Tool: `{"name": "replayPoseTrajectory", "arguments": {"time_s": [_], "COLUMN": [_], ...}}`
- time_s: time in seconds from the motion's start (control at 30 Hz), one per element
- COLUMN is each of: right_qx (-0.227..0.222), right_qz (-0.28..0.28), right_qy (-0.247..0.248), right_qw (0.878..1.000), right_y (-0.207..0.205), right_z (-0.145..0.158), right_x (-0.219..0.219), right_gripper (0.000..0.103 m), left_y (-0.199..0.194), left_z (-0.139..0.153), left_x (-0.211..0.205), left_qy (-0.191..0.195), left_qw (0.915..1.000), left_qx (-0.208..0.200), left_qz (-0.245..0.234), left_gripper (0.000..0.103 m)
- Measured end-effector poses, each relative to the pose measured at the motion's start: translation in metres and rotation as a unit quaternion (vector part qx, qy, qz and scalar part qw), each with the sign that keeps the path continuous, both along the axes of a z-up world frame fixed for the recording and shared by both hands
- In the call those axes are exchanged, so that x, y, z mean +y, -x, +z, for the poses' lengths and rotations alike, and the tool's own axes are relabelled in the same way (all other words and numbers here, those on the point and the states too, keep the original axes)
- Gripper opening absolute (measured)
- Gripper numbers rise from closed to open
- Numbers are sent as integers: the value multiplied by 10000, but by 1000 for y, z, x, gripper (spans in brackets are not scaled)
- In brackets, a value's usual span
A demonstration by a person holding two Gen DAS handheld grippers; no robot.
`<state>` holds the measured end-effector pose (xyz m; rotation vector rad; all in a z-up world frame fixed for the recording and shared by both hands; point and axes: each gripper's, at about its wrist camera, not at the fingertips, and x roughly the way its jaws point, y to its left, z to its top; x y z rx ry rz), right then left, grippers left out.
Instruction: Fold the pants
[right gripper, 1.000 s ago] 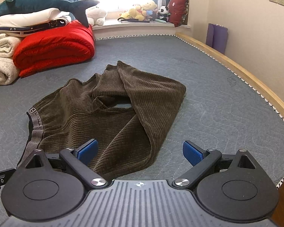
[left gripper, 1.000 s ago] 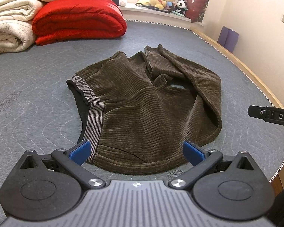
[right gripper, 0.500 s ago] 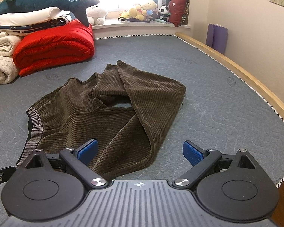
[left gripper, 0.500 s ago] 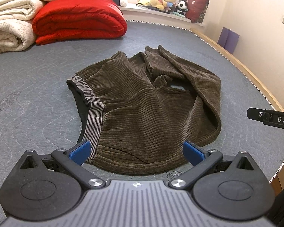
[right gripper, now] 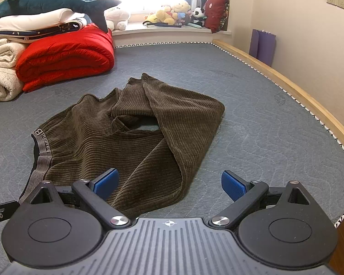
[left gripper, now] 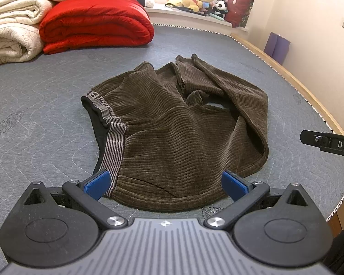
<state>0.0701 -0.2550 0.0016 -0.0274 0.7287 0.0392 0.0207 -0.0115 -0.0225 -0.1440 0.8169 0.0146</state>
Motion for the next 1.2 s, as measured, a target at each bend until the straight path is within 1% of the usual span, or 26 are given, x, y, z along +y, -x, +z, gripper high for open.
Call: {"name": "replayPoseTrajectory", "arguments": {"time_s": [0.1, 0.2, 0.3, 0.37, 0.47, 0.53, 0.63, 0.77, 0.83, 0.93, 1.03, 1.1, 1.17, 1.2], "right_qx": [-2, -10, -56, -70, -80, -112, -163, -264, -309, -357, -466, -493, -469, -464], "right_qz": [7, 16, 38, 59, 103, 126, 131, 154, 185, 235, 279, 280, 326, 376], "right_qy": [7, -1, -9, 5, 54, 75, 93, 113, 127, 88, -13, -65, -123, -145], "right_qw": [10000, 10000, 10000, 10000, 9999, 9998, 9997, 9995, 9993, 9990, 9985, 9984, 9983, 9981], "right_y": [0, 0, 2, 3, 4, 5, 7, 9, 10, 10, 12, 12, 10, 10], "right_z": [0, 1, 1, 1, 1, 1, 2, 4, 5, 7, 11, 12, 13, 13], "right_x": [0, 0, -1, -1, 1, 2, 3, 5, 7, 8, 7, 7, 9, 11], "right_gripper": [96, 96, 96, 96, 94, 90, 87, 82, 80, 79, 79, 79, 79, 79], "left_y": [0, 0, -1, -1, 0, 1, 1, 6, 8, 7, -1, -13, -33, -44], "left_z": [1, -1, 0, 3, 5, 6, 6, 8, 11, 16, 27, 38, 50, 53], "left_x": [0, -1, 0, -1, 0, 0, -1, -2, -2, 1, 7, 22, 44, 56], "left_qy": [25, -52, 6, 29, 41, 81, 4, -95, -47, 56, -36, -135, -45, 70], "left_qw": [10000, 10000, 10000, 10000, 10000, 9999, 9999, 9991, 9985, 9987, 9993, 9993, 9994, 9991], "left_qx": [-17, -2, 42, -11, -70, -76, -113, -369, -501, -472, -363, -336, -283, -218], "left_qz": [-9, 9, 47, 27, 24, 33, 68, 167, 219, 190, 52, 5, -208, -357], "left_gripper": [103, 103, 103, 103, 103, 103, 103, 103, 103, 103, 103, 103, 101, 97]}}
